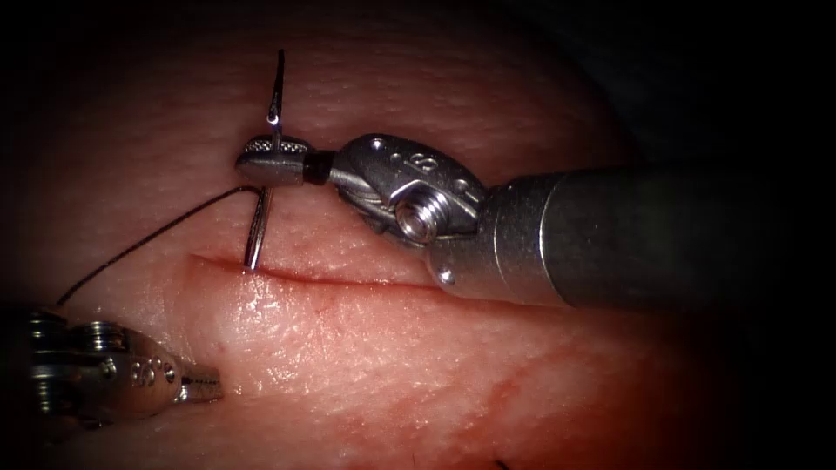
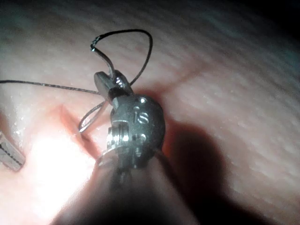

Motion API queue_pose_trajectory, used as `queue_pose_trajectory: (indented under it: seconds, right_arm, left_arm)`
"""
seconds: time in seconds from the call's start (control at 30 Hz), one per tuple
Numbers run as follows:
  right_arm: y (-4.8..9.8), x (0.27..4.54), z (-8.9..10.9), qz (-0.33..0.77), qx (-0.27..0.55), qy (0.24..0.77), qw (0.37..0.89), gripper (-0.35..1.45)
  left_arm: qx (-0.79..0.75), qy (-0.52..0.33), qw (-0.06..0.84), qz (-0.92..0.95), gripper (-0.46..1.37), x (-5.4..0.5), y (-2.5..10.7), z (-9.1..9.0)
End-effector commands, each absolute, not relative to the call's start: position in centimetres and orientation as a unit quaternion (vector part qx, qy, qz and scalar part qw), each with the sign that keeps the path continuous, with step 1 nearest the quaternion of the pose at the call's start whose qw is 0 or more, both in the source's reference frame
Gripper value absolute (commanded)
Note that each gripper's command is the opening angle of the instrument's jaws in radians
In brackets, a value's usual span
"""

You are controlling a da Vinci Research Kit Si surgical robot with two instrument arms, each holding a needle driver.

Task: Wound Closure
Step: Pass the needle through the bottom of the cut with the right driver

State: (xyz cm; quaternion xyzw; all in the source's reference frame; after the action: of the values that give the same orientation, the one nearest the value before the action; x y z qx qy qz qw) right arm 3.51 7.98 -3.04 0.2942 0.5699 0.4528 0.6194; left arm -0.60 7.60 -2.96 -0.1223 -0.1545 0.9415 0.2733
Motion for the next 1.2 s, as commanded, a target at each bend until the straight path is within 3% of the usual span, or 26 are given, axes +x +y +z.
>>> queue_pose_trajectory:
  seconds: [0.03, 0.33, 0.73, 1.2]
  right_arm:
    - [7.98, 3.53, -3.05, 0.46, 0.306, 0.566, 0.611, -0.35]
    - [7.86, 3.65, -3.01, 0.527, 0.396, 0.52, 0.543, -0.35]
    - [7.83, 3.67, -2.96, 0.578, 0.47, 0.506, 0.434, -0.35]
    - [7.73, 3.71, -2.95, 0.636, 0.543, 0.429, 0.34, -0.35]
  left_arm:
    - [-0.123, -0.158, 0.272, 0.941, -0.35, -0.6, 7.6, -2.95]
    - [-0.124, -0.159, 0.272, 0.941, -0.35, -0.58, 7.6, -2.95]
    - [-0.124, -0.159, 0.271, 0.941, -0.35, -0.57, 7.6, -2.95]
    - [-0.124, -0.159, 0.271, 0.941, -0.35, -0.55, 7.6, -2.96]
